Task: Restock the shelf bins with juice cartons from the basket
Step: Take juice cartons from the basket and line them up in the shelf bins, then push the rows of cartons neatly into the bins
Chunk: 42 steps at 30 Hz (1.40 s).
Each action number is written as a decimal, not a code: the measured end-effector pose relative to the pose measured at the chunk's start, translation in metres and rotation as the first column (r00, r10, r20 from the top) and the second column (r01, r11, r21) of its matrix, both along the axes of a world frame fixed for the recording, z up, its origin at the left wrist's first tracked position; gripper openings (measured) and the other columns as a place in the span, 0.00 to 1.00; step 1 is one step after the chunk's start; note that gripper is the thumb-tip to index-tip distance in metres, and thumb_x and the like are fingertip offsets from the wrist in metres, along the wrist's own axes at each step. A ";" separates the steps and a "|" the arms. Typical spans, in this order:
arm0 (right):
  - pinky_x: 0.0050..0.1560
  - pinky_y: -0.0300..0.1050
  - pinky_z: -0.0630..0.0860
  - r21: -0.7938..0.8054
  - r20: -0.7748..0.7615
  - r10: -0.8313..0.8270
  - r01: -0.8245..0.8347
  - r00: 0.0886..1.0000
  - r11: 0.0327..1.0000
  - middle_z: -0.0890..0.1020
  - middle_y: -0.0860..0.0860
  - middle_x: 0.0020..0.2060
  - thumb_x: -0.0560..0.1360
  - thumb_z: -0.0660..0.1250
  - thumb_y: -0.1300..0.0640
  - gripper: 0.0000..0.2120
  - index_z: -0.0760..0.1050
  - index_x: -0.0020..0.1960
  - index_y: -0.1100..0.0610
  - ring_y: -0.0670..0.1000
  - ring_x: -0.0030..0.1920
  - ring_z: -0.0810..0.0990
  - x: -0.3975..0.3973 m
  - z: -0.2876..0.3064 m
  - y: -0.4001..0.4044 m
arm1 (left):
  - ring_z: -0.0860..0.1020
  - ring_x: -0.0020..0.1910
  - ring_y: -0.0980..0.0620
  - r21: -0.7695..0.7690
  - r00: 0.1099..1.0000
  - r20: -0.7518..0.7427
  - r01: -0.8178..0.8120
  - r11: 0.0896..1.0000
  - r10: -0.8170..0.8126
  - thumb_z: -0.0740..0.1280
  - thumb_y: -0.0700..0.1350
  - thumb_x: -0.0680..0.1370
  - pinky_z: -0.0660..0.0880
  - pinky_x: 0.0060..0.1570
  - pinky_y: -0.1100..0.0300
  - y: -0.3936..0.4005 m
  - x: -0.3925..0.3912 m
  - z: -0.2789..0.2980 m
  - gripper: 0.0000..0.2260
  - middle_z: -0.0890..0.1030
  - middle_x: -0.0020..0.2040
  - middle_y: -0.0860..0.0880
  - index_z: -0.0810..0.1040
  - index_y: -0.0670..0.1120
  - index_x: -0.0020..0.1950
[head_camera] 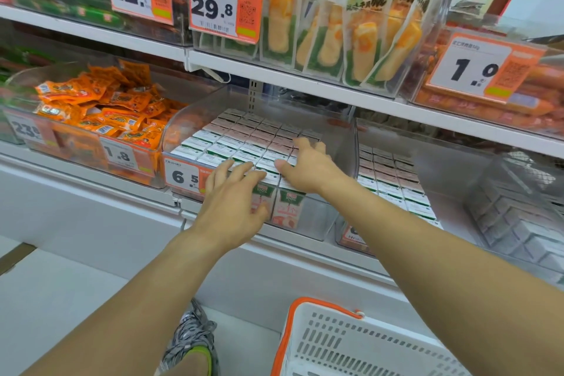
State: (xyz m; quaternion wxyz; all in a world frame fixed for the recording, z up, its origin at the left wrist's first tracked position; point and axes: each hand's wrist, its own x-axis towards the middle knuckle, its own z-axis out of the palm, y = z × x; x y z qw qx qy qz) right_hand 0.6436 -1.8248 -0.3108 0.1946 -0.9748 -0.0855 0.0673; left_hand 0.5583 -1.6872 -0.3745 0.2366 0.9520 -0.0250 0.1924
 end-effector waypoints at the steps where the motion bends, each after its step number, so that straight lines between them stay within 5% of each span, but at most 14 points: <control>1: 0.72 0.61 0.61 0.000 -0.026 -0.015 0.015 1.000 1.000 0.50 0.61 0.78 0.80 0.56 0.38 0.35 0.49 0.80 0.53 0.67 0.76 0.55 0.003 -0.004 0.007 | 0.49 0.78 0.46 0.027 1.000 0.009 -0.029 0.999 0.029 0.67 0.51 0.76 0.43 0.76 0.47 0.002 0.001 0.000 0.26 0.62 0.77 0.50 0.68 0.53 0.74; 6: 0.76 0.64 0.41 -0.223 -0.128 -0.022 -0.007 0.991 0.975 0.40 0.60 0.79 0.83 0.40 0.40 0.32 0.40 0.81 0.57 0.66 0.78 0.38 0.008 -0.013 0.031 | 0.46 0.79 0.45 0.062 0.995 -0.034 -0.088 0.994 0.090 0.66 0.52 0.76 0.40 0.76 0.45 0.013 0.005 -0.006 0.28 0.58 0.79 0.49 0.65 0.54 0.75; 9: 0.77 0.64 0.45 -0.247 -0.148 -0.057 0.019 0.987 0.969 0.41 0.61 0.79 0.82 0.41 0.35 0.35 0.42 0.81 0.54 0.68 0.78 0.43 0.022 -0.013 0.028 | 0.47 0.78 0.45 0.037 0.994 -0.028 -0.101 0.994 0.102 0.67 0.51 0.75 0.41 0.75 0.44 0.011 0.008 -0.010 0.28 0.60 0.78 0.50 0.65 0.55 0.75; 13: 0.75 0.66 0.46 -0.147 0.032 -0.122 0.126 0.992 0.981 0.43 0.59 0.80 0.79 0.46 0.34 0.36 0.45 0.81 0.51 0.68 0.78 0.41 0.074 -0.015 0.029 | 0.49 0.78 0.45 0.012 0.992 0.023 -0.123 0.992 0.123 0.67 0.50 0.75 0.42 0.76 0.43 0.008 0.012 -0.017 0.26 0.63 0.77 0.51 0.68 0.54 0.73; 22: 0.76 0.65 0.45 -0.244 -0.021 -0.231 0.219 0.973 0.945 0.41 0.57 0.80 0.79 0.43 0.34 0.35 0.42 0.81 0.48 0.71 0.76 0.39 0.118 -0.033 0.049 | 0.58 0.76 0.45 0.018 0.981 0.149 -0.127 0.992 0.123 0.64 0.56 0.75 0.49 0.75 0.42 0.013 0.018 -0.036 0.21 0.70 0.71 0.51 0.72 0.54 0.67; 27: 0.71 0.64 0.57 -0.197 0.015 -0.225 0.224 0.974 0.955 0.53 0.57 0.77 0.79 0.48 0.39 0.30 0.53 0.78 0.50 0.70 0.75 0.50 0.133 -0.028 0.045 | 0.58 0.76 0.44 0.034 0.985 0.129 -0.119 0.992 0.114 0.66 0.52 0.72 0.47 0.75 0.43 0.013 0.016 -0.036 0.22 0.69 0.71 0.51 0.70 0.53 0.67; 32: 0.73 0.68 0.50 -0.220 0.036 -0.265 0.266 0.964 0.938 0.47 0.59 0.79 0.80 0.45 0.37 0.33 0.49 0.80 0.50 0.74 0.75 0.44 0.133 -0.034 0.059 | 0.57 0.76 0.44 0.048 0.984 0.124 -0.132 0.990 0.125 0.71 0.49 0.70 0.48 0.76 0.42 0.011 0.018 -0.038 0.26 0.68 0.71 0.52 0.70 0.53 0.67; 39: 0.75 0.69 0.40 -0.124 -0.089 -0.144 0.132 0.986 0.983 0.41 0.56 0.80 0.81 0.44 0.37 0.31 0.43 0.81 0.46 0.70 0.77 0.38 0.104 -0.012 0.040 | 0.58 0.75 0.43 0.053 0.985 0.099 -0.149 0.987 0.143 0.73 0.46 0.68 0.50 0.74 0.39 0.007 0.016 -0.033 0.26 0.70 0.70 0.50 0.71 0.52 0.65; 42: 0.77 0.59 0.50 0.040 0.127 0.102 -0.108 0.987 0.993 0.52 0.60 0.79 0.84 0.49 0.44 0.29 0.48 0.81 0.53 0.64 0.78 0.51 0.055 0.011 0.014 | 0.54 0.77 0.41 0.011 0.977 0.067 -0.203 0.979 0.201 0.69 0.50 0.68 0.47 0.74 0.38 -0.008 0.014 -0.022 0.27 0.68 0.73 0.47 0.72 0.49 0.66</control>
